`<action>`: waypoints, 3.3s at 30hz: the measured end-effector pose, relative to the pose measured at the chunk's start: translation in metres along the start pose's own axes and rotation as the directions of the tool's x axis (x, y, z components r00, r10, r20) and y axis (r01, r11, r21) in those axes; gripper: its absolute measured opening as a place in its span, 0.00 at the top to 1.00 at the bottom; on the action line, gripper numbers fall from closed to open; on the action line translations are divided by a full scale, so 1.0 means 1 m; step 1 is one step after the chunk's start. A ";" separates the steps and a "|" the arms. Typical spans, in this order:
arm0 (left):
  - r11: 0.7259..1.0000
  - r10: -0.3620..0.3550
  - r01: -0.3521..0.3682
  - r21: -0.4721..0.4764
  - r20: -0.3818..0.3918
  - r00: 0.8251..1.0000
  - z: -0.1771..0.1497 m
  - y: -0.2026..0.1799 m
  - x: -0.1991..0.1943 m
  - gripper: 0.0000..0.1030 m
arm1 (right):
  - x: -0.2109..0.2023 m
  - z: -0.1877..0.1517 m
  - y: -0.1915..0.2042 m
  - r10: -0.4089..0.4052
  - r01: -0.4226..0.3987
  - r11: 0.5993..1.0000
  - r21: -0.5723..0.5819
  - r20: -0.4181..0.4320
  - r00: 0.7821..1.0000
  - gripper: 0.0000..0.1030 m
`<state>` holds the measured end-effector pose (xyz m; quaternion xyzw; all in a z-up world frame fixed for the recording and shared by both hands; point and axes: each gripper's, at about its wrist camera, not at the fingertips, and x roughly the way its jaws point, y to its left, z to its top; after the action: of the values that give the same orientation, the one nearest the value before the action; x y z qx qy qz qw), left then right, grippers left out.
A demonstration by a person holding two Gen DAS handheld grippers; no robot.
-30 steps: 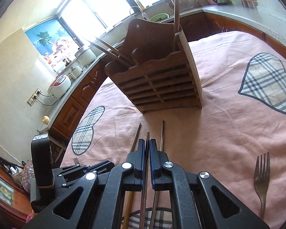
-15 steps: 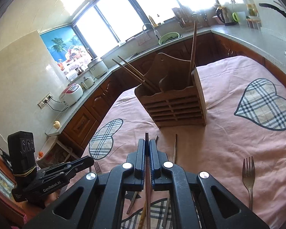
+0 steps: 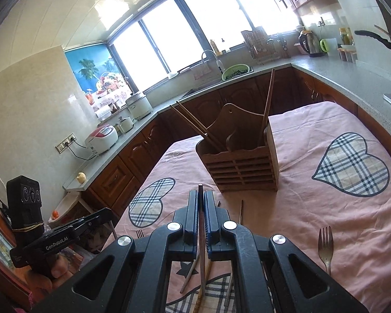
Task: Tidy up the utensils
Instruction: 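Lift both held chopsticks and carry them above the wooden holder, then lower the chopsticks into the holder and open both tools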
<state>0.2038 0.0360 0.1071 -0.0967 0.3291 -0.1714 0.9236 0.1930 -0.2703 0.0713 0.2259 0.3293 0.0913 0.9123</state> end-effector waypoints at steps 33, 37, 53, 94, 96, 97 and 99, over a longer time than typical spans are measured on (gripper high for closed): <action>0.998 -0.047 0.057 -0.035 0.240 0.970 0.060 0.014 -0.009 0.98 | -0.019 0.049 -0.010 -0.078 0.083 0.996 -0.021 0.169 0.983 0.96; 0.997 -0.058 0.070 -0.036 0.266 0.962 0.076 0.016 0.002 0.98 | -0.020 0.069 -0.012 -0.092 0.100 0.995 -0.022 0.221 0.971 0.96; 0.995 -0.035 0.066 -0.074 0.368 0.929 0.129 0.026 0.103 0.98 | 0.007 0.146 -0.034 -0.150 0.164 0.986 0.003 0.416 0.897 0.96; 0.989 0.005 0.029 -0.146 0.227 0.974 0.119 0.044 0.223 0.64 | 0.086 0.103 -0.080 -0.207 0.185 0.977 0.101 0.286 0.936 0.44; 0.988 0.010 0.025 -0.152 0.225 0.974 0.114 0.046 0.216 0.60 | 0.079 0.102 -0.077 -0.209 0.187 0.977 0.102 0.310 0.927 0.40; 0.987 0.008 0.028 -0.159 0.223 0.975 0.112 0.047 0.213 0.57 | 0.075 0.101 -0.077 -0.211 0.188 0.977 0.103 0.316 0.925 0.39; 0.985 0.005 0.033 -0.167 0.222 0.975 0.105 0.048 0.206 0.51 | 0.069 0.100 -0.077 -0.199 0.170 0.979 0.115 0.319 0.927 0.35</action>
<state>0.4324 0.0085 0.0546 -0.1959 0.2367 -0.1373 0.9417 0.3116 -0.3522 0.0645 0.2446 0.1961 -0.0479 0.9484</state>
